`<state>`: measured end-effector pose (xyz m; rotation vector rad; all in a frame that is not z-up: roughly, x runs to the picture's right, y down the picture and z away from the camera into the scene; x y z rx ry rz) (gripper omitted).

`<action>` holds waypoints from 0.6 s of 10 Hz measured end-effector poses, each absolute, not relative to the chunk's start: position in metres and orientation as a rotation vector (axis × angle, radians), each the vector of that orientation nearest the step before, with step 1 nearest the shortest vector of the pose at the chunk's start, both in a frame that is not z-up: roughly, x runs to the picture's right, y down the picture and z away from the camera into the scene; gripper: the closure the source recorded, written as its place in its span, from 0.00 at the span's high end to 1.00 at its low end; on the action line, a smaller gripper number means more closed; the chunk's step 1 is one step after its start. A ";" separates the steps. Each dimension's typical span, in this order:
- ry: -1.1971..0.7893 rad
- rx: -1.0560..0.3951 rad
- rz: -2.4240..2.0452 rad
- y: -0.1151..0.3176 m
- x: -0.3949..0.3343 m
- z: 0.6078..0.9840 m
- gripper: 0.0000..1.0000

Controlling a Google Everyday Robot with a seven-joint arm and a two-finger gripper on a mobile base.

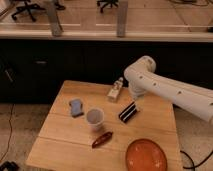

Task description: Move the arm in a circular motion

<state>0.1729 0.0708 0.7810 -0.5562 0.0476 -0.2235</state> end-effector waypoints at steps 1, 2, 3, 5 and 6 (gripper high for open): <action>0.056 -0.559 -0.231 0.072 0.176 0.780 0.70; 0.055 -0.558 -0.236 0.071 0.173 0.783 0.77; 0.053 -0.555 -0.239 0.068 0.171 0.786 0.80; 0.057 -0.556 -0.248 0.068 0.172 0.786 0.80; 0.063 -0.560 -0.252 0.068 0.174 0.785 0.80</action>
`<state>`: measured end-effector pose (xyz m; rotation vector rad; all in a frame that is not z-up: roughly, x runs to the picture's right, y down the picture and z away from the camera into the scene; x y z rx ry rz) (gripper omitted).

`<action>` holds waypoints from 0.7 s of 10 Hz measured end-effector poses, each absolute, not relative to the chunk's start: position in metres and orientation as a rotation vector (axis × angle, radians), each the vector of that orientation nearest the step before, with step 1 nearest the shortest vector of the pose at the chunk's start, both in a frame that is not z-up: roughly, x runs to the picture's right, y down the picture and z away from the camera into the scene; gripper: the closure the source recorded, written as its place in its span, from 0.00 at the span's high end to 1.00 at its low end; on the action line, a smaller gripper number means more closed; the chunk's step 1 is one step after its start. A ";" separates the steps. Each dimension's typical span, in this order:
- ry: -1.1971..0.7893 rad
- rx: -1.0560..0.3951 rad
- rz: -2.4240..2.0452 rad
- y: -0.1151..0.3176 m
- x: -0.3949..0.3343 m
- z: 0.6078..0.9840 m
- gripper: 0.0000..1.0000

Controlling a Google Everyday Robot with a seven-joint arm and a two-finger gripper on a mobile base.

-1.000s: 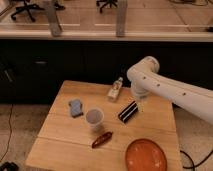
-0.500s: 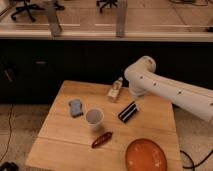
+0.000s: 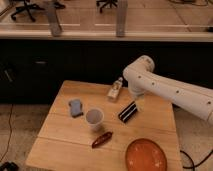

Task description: Move the arm in a circular motion

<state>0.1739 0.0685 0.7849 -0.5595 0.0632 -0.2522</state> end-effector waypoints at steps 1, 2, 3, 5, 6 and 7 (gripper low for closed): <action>0.064 -0.559 -0.257 0.067 0.173 0.786 0.80; 0.064 -0.559 -0.262 0.067 0.172 0.787 0.80; 0.063 -0.560 -0.268 0.066 0.171 0.788 0.80; 0.067 -0.563 -0.281 0.064 0.169 0.789 0.80; 0.068 -0.563 -0.286 0.063 0.168 0.790 0.80; 0.068 -0.564 -0.291 0.063 0.169 0.789 0.80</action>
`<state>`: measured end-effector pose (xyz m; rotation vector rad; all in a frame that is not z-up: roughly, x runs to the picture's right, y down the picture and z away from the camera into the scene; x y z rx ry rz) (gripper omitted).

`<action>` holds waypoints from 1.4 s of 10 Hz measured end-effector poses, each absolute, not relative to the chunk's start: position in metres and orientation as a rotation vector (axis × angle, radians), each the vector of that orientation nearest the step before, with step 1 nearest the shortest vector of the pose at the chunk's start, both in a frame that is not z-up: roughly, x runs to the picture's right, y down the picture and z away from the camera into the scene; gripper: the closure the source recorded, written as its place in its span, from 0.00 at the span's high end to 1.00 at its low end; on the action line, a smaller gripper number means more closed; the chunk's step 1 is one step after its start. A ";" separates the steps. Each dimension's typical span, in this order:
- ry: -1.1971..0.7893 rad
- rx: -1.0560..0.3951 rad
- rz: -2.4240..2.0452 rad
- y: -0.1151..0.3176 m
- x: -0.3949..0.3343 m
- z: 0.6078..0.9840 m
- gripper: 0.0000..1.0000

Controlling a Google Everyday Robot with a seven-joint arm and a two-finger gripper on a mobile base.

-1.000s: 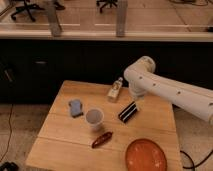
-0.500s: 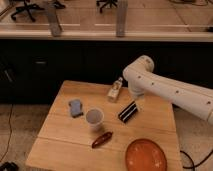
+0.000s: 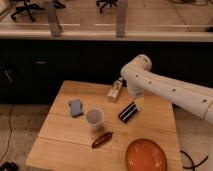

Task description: Move the arm in a circular motion

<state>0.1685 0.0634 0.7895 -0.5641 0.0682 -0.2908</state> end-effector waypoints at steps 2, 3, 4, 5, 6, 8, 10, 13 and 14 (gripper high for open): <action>0.069 -0.569 -0.304 0.063 0.167 0.790 0.80; 0.068 -0.571 -0.312 0.062 0.165 0.792 0.80; 0.069 -0.572 -0.320 0.060 0.163 0.792 0.80; 0.070 -0.573 -0.325 0.060 0.164 0.792 0.80; 0.071 -0.576 -0.330 0.060 0.165 0.792 0.80; 0.065 -0.582 -0.354 0.059 0.160 0.793 0.80; 0.066 -0.584 -0.372 0.058 0.160 0.790 0.80; 0.063 -0.587 -0.389 0.055 0.161 0.792 0.76; 0.059 -0.588 -0.404 0.054 0.160 0.792 0.77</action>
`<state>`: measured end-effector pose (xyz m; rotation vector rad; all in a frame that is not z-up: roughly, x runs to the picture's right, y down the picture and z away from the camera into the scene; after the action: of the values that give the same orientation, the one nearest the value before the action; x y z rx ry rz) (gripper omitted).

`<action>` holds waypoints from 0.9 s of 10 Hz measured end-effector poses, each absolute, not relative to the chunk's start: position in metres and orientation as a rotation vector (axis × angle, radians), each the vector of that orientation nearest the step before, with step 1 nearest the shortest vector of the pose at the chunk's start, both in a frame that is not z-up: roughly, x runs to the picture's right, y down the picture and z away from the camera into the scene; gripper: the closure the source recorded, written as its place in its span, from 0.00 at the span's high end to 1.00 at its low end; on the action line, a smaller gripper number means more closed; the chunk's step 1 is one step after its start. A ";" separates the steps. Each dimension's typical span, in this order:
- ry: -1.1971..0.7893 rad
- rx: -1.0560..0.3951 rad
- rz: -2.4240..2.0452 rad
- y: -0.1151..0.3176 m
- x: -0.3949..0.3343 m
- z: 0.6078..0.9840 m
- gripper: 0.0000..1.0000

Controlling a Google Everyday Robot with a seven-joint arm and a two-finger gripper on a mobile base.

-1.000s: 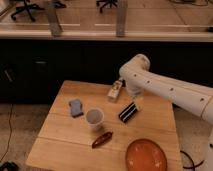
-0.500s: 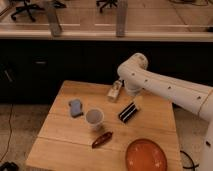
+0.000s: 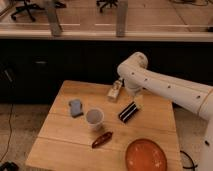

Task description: Move the arm in a circular motion

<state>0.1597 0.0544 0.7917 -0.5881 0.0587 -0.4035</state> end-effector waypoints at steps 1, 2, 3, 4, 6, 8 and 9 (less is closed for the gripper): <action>0.057 -0.590 -0.414 0.054 0.160 0.791 0.80; 0.057 -0.590 -0.418 0.053 0.161 0.791 0.80; 0.057 -0.591 -0.421 0.053 0.162 0.791 0.80; 0.053 -0.592 -0.434 0.054 0.161 0.791 0.80; 0.049 -0.592 -0.450 0.054 0.163 0.790 0.80; 0.044 -0.593 -0.469 0.053 0.164 0.790 0.80; 0.044 -0.594 -0.476 0.053 0.164 0.790 0.80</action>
<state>0.1644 0.0528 0.7898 -0.5941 0.0435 -0.4764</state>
